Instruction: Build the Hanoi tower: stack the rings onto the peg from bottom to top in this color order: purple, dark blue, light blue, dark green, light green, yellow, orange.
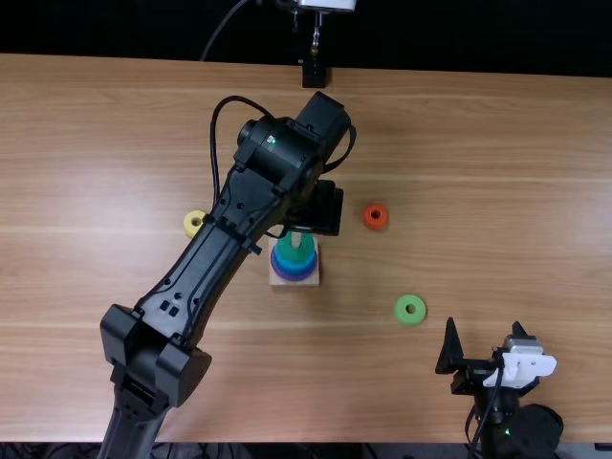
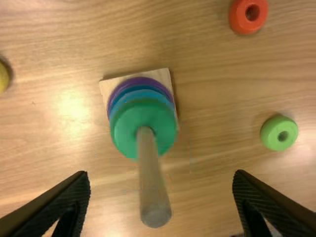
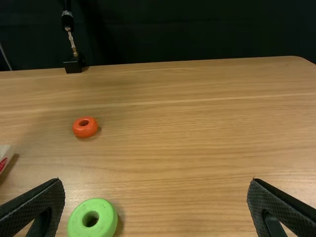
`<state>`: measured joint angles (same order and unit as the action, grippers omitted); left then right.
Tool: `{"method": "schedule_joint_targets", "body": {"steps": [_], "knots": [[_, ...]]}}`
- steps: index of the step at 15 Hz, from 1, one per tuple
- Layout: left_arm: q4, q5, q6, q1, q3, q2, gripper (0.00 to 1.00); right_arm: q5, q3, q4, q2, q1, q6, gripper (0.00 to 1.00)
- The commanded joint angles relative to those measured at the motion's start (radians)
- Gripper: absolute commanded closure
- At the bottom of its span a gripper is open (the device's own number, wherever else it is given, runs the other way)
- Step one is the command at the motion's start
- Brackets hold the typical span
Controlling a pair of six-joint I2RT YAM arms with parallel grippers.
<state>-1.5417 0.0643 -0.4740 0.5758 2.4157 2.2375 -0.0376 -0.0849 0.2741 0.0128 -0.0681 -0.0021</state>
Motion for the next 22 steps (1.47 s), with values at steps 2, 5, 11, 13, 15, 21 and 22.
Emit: {"method": "schedule_joint_targets", "body": {"steps": [2,5,11,13,15,21,22], "knots": [[0.008,0.044,-0.010,-0.011,-0.012,0.002,0.00,-0.010,0.070,0.068,-0.013,-0.012,-0.005,0.00],[0.029,0.039,-0.010,-0.042,-0.015,-0.061,0.00,-0.008,0.070,0.068,-0.013,-0.012,-0.005,0.00],[0.649,0.037,-0.003,-0.237,-0.512,-0.480,0.00,-0.008,0.070,0.068,-0.013,-0.012,-0.003,0.00],[0.940,0.028,0.001,-0.332,-0.816,-0.691,0.00,-0.010,0.070,0.069,-0.013,-0.012,-0.005,0.00],[1.148,0.019,0.005,-0.416,-1.087,-0.886,0.00,-0.010,0.070,0.068,-0.013,-0.012,-0.003,0.00],[1.242,0.008,0.286,-0.531,-1.638,-1.389,0.00,-0.010,0.070,0.068,-0.013,-0.012,-0.005,0.00],[1.245,0.013,0.421,-0.533,-1.716,-1.467,0.00,-0.010,0.070,0.068,-0.013,-0.012,-0.003,0.00]]}}
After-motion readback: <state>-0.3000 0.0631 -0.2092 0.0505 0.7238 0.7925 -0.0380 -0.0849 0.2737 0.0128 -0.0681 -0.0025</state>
